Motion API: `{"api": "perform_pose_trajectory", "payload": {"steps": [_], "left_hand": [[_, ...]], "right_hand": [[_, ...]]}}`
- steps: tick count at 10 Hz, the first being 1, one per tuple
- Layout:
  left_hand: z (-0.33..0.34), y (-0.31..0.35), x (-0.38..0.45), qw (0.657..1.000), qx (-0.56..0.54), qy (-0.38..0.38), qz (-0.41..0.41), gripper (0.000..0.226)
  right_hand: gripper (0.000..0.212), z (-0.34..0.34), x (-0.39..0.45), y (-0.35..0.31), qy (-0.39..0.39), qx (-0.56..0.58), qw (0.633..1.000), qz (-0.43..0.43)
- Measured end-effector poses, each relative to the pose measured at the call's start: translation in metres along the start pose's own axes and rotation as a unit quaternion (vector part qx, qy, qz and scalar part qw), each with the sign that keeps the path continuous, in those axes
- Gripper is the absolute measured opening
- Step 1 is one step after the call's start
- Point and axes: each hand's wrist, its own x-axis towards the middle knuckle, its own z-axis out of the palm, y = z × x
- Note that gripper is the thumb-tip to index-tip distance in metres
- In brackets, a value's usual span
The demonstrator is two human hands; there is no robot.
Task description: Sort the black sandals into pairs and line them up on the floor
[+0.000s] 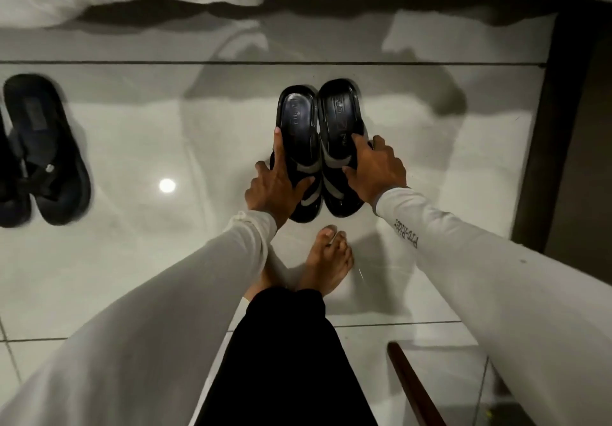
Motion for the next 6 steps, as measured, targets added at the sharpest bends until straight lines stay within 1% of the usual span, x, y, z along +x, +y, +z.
{"api": "perform_pose_trajectory", "payload": {"steps": [1,2,4,5,6], "left_hand": [[-0.013,0.007,0.015,0.999,0.043,0.002,-0.001,0.102],[-0.024,0.012,0.02,0.995,0.091,-0.023,0.018,0.102],[-0.029,0.01,0.029,0.992,0.115,-0.011,0.04,0.099],[-0.037,0.015,0.023,0.993,0.107,-0.018,0.041,0.098],[-0.039,0.016,0.015,0.99,0.132,-0.012,0.049,0.101]], "right_hand": [[0.057,-0.002,0.0,0.002,-0.012,0.012,1.0,-0.006],[0.056,-0.002,0.001,0.003,-0.011,0.016,1.0,-0.013],[0.056,-0.002,0.002,0.0,-0.005,0.027,1.0,-0.009],[0.062,-0.004,-0.005,-0.004,-0.009,0.027,1.0,-0.011],[0.075,-0.008,-0.011,-0.007,0.001,0.007,1.0,-0.008]]}}
